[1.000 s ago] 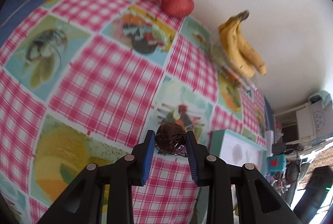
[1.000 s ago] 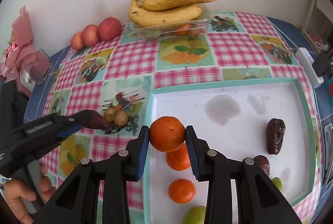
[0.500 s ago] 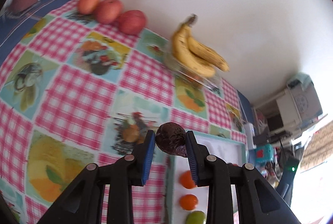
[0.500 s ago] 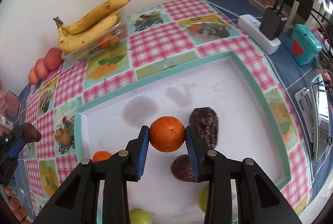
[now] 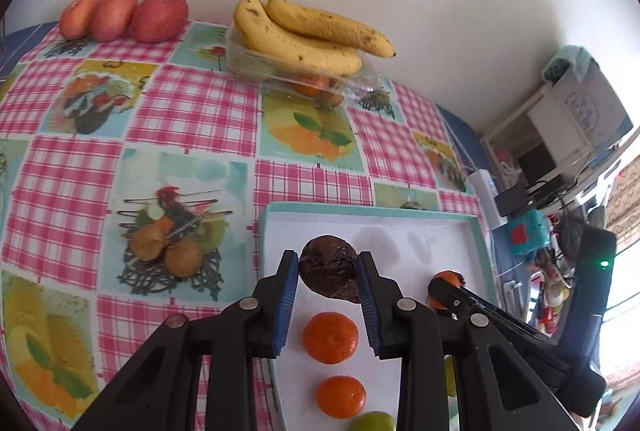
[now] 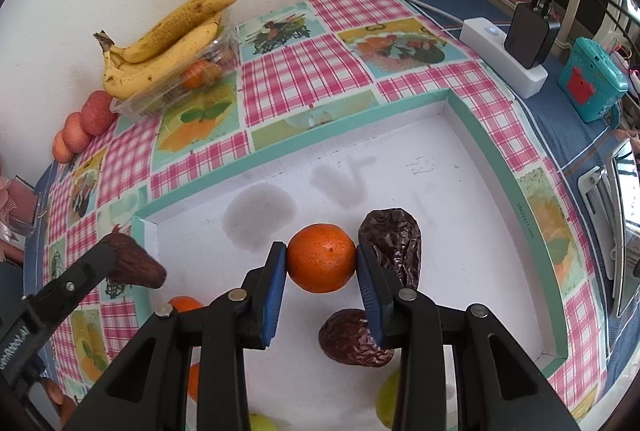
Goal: Organize fruits
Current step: 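Carry the mandarin and date over the tray with both tools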
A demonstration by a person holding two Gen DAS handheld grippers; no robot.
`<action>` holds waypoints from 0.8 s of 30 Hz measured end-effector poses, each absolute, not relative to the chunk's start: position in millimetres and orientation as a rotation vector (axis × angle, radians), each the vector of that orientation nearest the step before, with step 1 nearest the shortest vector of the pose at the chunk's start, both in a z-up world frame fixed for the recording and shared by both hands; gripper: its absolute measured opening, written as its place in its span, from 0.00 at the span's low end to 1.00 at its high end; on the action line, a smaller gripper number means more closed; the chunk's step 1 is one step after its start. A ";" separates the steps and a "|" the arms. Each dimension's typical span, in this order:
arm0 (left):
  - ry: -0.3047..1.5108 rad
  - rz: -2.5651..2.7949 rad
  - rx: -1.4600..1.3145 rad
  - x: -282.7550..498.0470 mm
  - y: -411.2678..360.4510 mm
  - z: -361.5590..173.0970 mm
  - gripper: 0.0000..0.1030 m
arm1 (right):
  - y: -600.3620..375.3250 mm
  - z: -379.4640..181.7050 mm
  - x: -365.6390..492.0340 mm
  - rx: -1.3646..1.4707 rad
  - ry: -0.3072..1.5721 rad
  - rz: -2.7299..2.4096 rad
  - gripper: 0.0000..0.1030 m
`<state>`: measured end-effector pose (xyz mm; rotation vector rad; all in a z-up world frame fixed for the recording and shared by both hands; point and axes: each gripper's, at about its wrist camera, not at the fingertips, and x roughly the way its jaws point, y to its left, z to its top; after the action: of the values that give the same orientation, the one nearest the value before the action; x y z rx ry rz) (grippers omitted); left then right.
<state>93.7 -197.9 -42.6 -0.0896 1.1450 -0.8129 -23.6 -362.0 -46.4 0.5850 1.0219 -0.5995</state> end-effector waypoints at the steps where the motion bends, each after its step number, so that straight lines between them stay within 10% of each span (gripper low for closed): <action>1: 1.147 -0.810 -0.082 94.0 -200.6 -45.0 0.31 | -363.1 -47.6 -23.4 0.587 1.024 -0.600 0.36; 24: 1.199 -0.766 -0.016 99.3 -220.0 -74.2 0.31 | -364.5 -63.2 -11.2 0.555 1.093 -0.597 0.36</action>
<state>99.3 -220.0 -74.2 -0.0162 1.1995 -0.7664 -11.2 -364.5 -63.2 0.5551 1.0934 -0.5968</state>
